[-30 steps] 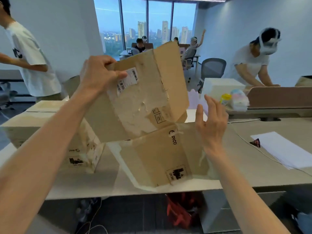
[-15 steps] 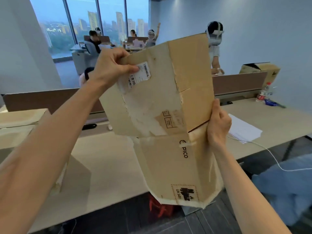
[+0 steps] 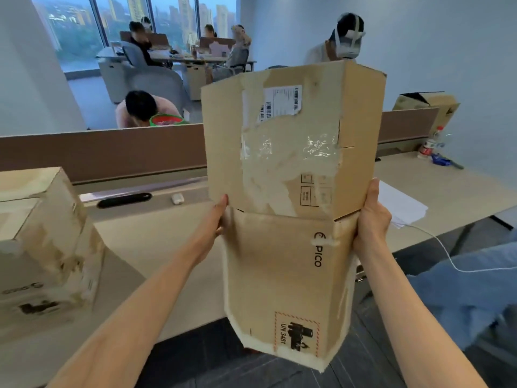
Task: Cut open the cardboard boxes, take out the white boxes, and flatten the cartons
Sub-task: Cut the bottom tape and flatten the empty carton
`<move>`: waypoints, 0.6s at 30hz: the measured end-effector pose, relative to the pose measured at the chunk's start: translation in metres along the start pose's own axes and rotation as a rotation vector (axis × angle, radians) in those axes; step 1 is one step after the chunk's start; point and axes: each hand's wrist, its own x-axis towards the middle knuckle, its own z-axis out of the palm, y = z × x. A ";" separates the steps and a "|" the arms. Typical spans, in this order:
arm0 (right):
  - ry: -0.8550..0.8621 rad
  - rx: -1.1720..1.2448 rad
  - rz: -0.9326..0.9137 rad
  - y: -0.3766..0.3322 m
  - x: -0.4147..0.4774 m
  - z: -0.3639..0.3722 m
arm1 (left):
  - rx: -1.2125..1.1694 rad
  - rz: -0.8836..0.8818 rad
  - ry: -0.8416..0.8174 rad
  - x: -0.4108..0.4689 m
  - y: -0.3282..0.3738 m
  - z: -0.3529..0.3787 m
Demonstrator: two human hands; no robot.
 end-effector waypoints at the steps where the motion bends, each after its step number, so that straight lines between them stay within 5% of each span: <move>1: -0.021 0.002 0.022 0.005 0.000 0.002 | -0.010 -0.012 0.003 -0.003 -0.004 -0.002; 10: -0.140 -0.077 0.164 0.049 -0.007 0.031 | -0.022 0.238 0.701 -0.077 -0.016 -0.062; 18: -0.544 -0.228 -0.157 0.058 -0.071 0.098 | -0.018 0.303 1.153 -0.206 -0.003 -0.116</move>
